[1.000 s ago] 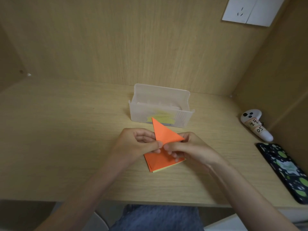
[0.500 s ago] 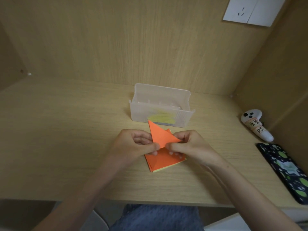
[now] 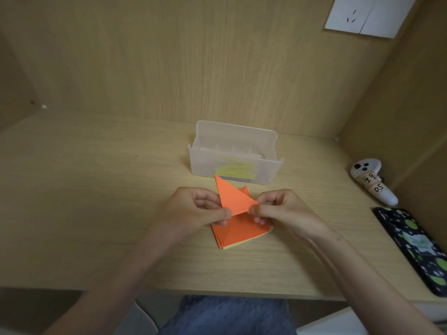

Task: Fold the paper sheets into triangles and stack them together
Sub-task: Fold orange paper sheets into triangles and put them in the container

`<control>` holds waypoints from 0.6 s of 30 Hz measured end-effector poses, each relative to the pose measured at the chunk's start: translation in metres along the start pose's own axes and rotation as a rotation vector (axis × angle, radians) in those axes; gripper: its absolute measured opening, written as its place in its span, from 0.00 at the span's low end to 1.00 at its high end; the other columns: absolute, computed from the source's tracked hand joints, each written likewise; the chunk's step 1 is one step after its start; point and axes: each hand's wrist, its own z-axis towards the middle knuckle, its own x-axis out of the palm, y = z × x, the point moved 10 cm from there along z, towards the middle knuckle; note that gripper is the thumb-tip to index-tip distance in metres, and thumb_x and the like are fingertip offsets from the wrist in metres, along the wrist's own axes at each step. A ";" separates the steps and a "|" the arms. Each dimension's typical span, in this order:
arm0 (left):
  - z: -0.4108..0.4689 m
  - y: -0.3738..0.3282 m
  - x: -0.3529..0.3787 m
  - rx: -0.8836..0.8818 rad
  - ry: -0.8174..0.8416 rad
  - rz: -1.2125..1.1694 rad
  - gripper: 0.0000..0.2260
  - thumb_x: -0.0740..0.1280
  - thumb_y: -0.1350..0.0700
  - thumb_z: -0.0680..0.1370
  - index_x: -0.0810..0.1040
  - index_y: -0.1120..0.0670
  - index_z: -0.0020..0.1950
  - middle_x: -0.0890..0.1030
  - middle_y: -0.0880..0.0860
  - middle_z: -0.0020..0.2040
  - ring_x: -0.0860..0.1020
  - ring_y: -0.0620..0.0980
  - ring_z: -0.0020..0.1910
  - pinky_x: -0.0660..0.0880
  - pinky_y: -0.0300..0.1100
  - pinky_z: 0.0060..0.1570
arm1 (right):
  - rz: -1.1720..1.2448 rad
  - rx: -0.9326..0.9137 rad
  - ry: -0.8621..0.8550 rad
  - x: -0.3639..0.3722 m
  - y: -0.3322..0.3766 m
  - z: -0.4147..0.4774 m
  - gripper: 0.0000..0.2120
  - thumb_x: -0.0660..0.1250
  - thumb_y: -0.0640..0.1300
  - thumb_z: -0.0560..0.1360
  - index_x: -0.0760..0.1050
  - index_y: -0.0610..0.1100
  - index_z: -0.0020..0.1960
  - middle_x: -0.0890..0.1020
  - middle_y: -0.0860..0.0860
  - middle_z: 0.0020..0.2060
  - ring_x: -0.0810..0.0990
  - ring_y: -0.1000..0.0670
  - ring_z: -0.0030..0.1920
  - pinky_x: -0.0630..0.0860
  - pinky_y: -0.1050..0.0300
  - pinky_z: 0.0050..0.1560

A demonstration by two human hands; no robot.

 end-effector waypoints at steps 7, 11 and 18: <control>0.002 0.001 -0.003 0.001 -0.016 0.014 0.05 0.75 0.65 0.68 0.81 0.61 0.41 0.82 0.49 0.27 0.81 0.40 0.28 0.72 0.26 0.30 | -0.023 0.010 -0.061 -0.013 -0.002 -0.001 0.08 0.68 0.32 0.71 0.79 0.40 0.35 0.79 0.51 0.25 0.74 0.56 0.26 0.67 0.66 0.24; 0.002 0.001 -0.001 0.006 -0.005 0.021 0.05 0.75 0.65 0.68 0.81 0.61 0.42 0.82 0.49 0.28 0.81 0.40 0.29 0.72 0.26 0.30 | -0.040 0.018 -0.055 -0.014 -0.004 -0.002 0.07 0.68 0.32 0.71 0.79 0.39 0.35 0.79 0.51 0.25 0.74 0.57 0.26 0.67 0.66 0.24; 0.003 0.007 -0.021 0.006 -0.042 0.015 0.06 0.75 0.64 0.68 0.82 0.61 0.43 0.83 0.50 0.29 0.80 0.39 0.29 0.71 0.24 0.31 | -0.006 -0.030 -0.112 -0.036 0.003 -0.009 0.06 0.67 0.32 0.72 0.79 0.38 0.38 0.80 0.50 0.27 0.74 0.52 0.30 0.69 0.64 0.26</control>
